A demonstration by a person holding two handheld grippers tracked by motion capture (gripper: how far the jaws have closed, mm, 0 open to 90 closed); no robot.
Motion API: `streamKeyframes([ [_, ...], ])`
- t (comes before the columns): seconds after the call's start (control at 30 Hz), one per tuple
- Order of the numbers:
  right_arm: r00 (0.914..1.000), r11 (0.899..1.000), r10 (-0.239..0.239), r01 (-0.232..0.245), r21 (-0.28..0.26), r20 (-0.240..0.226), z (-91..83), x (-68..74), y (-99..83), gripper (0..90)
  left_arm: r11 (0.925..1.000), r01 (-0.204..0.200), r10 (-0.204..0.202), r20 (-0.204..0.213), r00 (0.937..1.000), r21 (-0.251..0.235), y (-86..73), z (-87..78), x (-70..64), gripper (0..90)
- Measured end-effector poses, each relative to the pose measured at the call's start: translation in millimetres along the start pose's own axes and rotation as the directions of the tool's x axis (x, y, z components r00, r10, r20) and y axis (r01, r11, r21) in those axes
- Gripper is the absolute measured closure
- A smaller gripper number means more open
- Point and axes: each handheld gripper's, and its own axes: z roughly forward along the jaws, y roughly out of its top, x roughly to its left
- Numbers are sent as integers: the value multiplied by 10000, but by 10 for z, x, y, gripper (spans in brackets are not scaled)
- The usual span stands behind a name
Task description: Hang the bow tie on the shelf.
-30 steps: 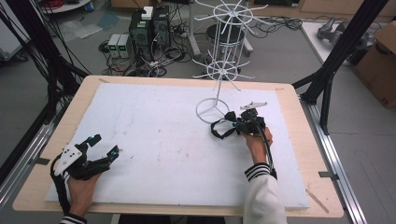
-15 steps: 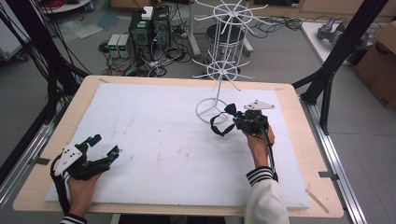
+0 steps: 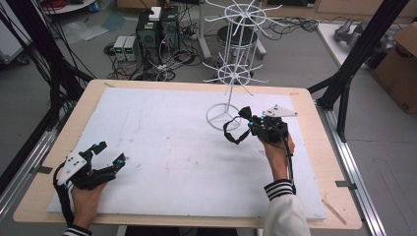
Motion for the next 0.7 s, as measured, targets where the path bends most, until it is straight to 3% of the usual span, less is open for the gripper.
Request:
streamKeyframes([
  [0.27, 10000, 9964, 62, -64, -839, -33, -139, -5, 40, 773, 10000, -10, 10, 11, 10000, 4, 0, 0, -1, 163],
  [0.47, 9986, 9888, 472, -435, -1426, 224, -257, -64, 42, 773, 10000, -19, 19, 4, 10000, 15, 1, 0, 1, 163],
  [0.7, 9958, 9676, 677, -503, -2475, 622, -395, -85, 75, 773, 10000, -6, 6, 1, 10000, 24, 1, 1, -1, 163],
])
